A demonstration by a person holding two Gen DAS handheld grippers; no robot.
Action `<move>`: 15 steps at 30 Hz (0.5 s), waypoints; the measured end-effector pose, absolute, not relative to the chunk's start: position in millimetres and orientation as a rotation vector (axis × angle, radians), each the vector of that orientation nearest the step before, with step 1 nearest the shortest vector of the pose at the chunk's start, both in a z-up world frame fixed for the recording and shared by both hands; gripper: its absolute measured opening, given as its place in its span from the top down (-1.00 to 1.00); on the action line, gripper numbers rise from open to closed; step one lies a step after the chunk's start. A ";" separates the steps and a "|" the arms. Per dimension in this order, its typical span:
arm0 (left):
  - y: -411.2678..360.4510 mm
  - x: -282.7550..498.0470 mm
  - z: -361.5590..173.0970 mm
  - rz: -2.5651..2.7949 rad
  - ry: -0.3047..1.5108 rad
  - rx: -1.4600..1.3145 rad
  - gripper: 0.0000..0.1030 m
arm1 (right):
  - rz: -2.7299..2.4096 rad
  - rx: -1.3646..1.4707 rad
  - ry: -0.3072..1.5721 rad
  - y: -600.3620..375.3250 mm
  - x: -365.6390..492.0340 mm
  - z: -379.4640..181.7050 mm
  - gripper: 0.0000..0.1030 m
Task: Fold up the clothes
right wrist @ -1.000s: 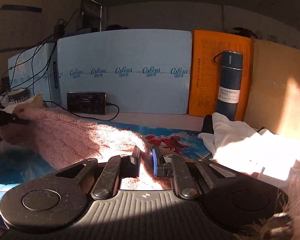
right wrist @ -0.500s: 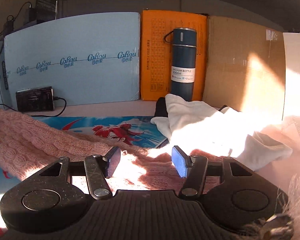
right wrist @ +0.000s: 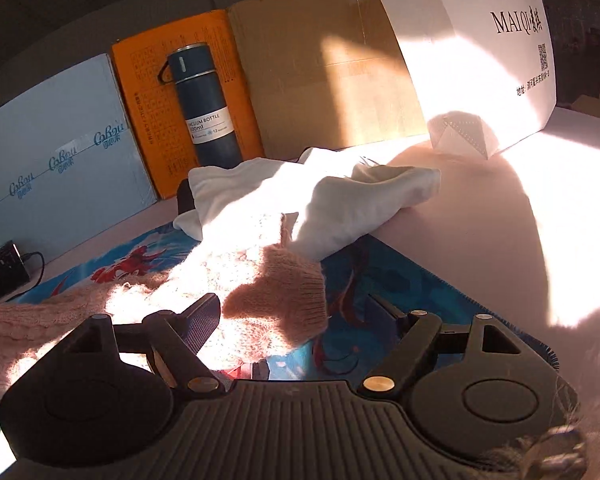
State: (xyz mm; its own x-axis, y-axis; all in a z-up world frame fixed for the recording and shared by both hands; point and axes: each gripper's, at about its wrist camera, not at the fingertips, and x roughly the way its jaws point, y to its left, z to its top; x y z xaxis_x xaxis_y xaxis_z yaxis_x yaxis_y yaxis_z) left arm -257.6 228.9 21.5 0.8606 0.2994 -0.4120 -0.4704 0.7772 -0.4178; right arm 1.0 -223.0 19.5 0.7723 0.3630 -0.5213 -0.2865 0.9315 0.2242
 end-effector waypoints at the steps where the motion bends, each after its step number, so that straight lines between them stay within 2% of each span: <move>1: 228.4 -257.8 21.3 0.421 0.335 -0.536 -0.87 | 0.343 0.132 0.612 -218.7 6.8 18.1 -0.49; 2: 227.8 -258.2 21.1 0.417 0.335 -0.535 -0.87 | 0.330 0.135 0.623 -216.5 10.7 17.1 -0.48; 3: 226.6 -258.5 21.4 0.413 0.334 -0.529 -0.87 | 0.323 0.130 0.622 -214.8 12.2 17.7 -0.32; 4: 224.9 -258.7 21.8 0.410 0.331 -0.519 -0.87 | 0.325 0.125 0.622 -213.2 12.2 18.8 0.06; 5: 223.2 -258.9 22.3 0.408 0.329 -0.508 -0.88 | 0.313 0.113 0.615 -211.7 10.5 20.9 0.30; 6: 222.0 -258.3 22.5 0.404 0.331 -0.500 -0.88 | 0.298 0.099 0.605 -210.1 8.4 23.3 0.69; 7: 220.8 -257.7 22.7 0.399 0.333 -0.494 -0.88 | 0.283 0.085 0.596 -208.5 6.4 25.6 0.81; 15: 217.5 -256.5 23.3 0.378 0.336 -0.480 -0.88 | 0.344 0.082 0.394 -191.9 4.3 84.3 0.87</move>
